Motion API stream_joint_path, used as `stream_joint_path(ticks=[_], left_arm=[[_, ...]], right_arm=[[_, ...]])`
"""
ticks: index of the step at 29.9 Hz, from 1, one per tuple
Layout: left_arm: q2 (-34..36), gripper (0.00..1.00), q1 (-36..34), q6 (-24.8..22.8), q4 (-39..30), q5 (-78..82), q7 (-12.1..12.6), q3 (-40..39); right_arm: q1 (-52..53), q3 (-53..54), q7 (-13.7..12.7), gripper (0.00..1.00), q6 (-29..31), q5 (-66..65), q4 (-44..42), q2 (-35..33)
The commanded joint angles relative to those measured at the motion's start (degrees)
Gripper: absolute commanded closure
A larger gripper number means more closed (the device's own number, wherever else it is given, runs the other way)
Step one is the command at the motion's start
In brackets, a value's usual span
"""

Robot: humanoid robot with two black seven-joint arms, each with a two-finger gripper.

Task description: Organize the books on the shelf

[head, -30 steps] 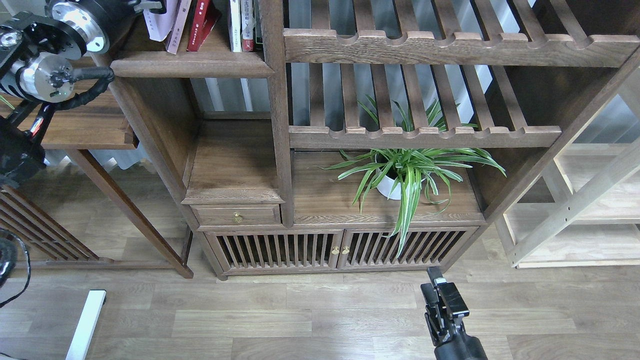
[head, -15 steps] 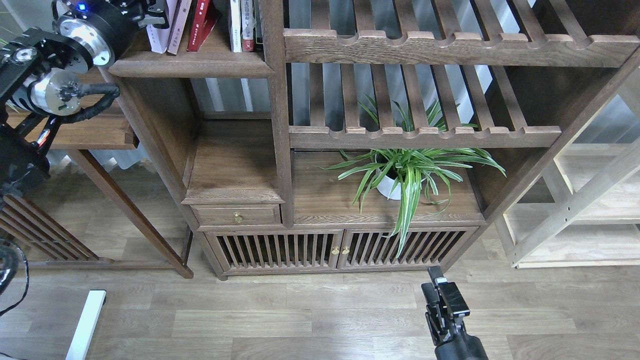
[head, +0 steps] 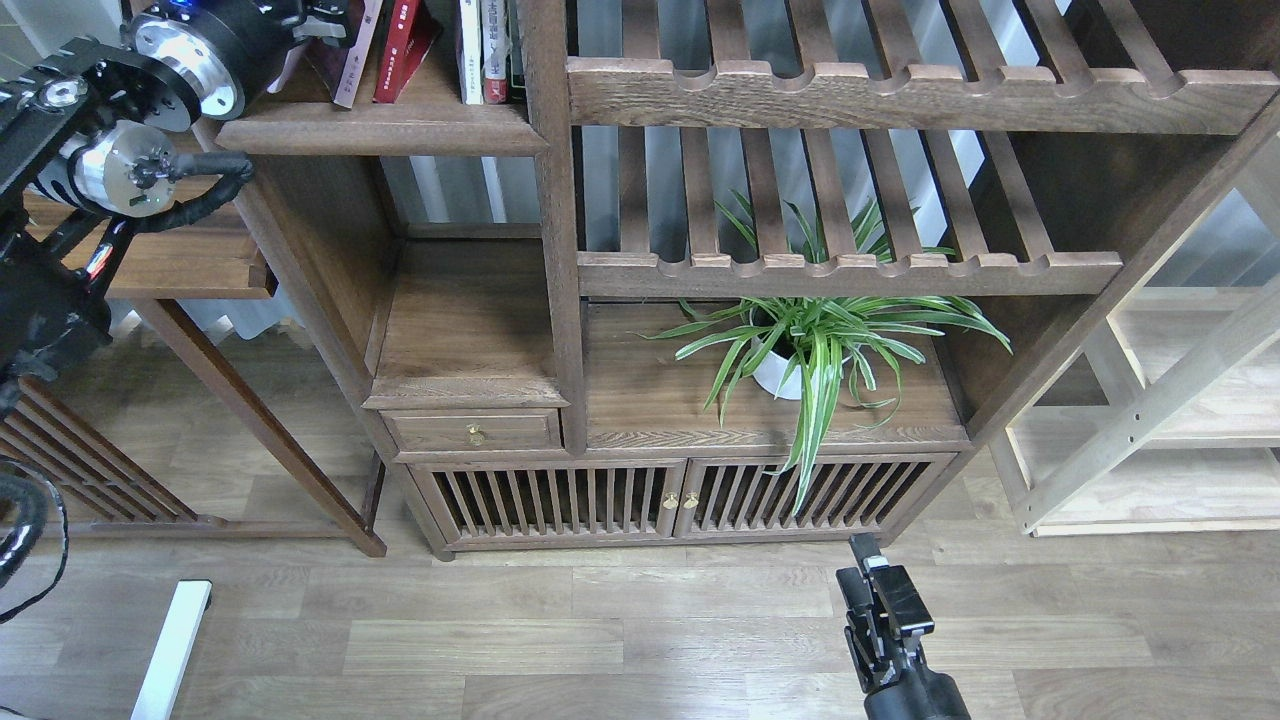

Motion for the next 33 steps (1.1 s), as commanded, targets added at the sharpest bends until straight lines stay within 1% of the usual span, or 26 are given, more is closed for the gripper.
stream_joint_path(ticks=[1,5,10,18,20,24,29,31,33], left_arm=[[-0.1,0.52,0.0,0.0,-0.4,0.0,0.1,-0.1],[-0.1,0.51,-0.1,0.0,-0.7,0.0,0.3,-0.3],[-0.6,0.49,-0.9,-0.2,-0.9,-0.1,-0.1,-0.9],[-1.3,0.48,-1.6,-0.3,-2.7,-1.2,-0.1,-1.6],[-1.4,0.48,-1.8,0.1,-3.7,-1.1,0.6,-1.6],[-0.9,0.48,-2.0,0.2,-5.3,-1.2,0.8,-1.7],[-0.4,0.48,-1.9,0.5,-9.2,-1.2,0.9,-3.3],[0.2,0.49,-1.7,0.6,-10.9,-1.2,2.0,-4.1],[1.6,0.49,-1.2,0.7,-13.2,-1.2,3.7,-5.1]], right_arm=[[0.1,-0.2,0.0,0.25,0.0,0.0,-0.1,0.0],[0.0,-0.2,0.0,0.23,0.0,0.0,-0.1,0.0],[0.1,-0.1,0.1,0.22,0.0,-0.1,-0.1,0.0],[0.4,-0.1,0.1,0.20,0.0,-0.1,-0.1,0.1],[0.4,-0.1,0.0,0.20,0.0,-0.1,-0.1,0.0],[0.6,-0.2,-0.1,0.20,0.0,-0.1,-0.2,0.0],[0.7,-0.2,-0.1,0.19,0.0,-0.1,-0.2,0.0],[0.9,-0.2,-0.1,0.19,0.0,-0.1,-0.2,0.2],[1.0,-0.2,-0.1,0.19,0.0,-0.2,-0.2,0.3]])
